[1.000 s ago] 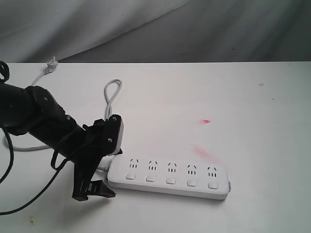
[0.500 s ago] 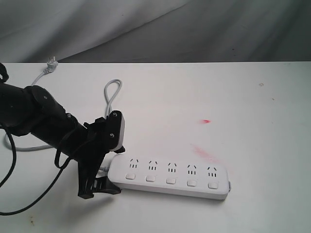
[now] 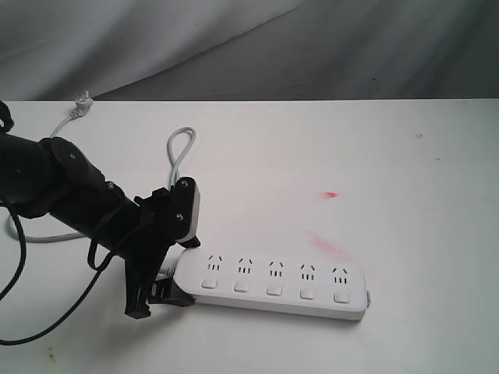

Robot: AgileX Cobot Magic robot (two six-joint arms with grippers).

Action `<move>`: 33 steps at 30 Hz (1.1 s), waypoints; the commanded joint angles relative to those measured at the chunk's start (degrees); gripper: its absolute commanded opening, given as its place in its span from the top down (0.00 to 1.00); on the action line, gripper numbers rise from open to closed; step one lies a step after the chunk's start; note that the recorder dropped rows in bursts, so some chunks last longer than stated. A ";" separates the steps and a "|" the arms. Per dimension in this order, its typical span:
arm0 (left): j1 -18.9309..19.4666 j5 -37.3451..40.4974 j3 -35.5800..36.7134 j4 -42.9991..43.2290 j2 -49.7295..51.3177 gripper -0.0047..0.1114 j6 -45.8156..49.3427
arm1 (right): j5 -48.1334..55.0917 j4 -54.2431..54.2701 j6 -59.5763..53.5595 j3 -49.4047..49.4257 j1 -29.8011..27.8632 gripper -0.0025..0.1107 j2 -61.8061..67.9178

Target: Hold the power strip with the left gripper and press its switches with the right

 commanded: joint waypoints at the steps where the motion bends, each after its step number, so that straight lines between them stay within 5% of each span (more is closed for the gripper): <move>1: -0.27 0.10 -0.33 -0.72 0.36 0.30 0.15 | -0.50 0.12 0.18 0.16 -0.36 0.98 -0.38; 33: -0.27 -0.13 -0.33 2.19 0.36 0.39 0.15 | -0.50 0.12 0.18 0.16 -0.36 0.98 -0.38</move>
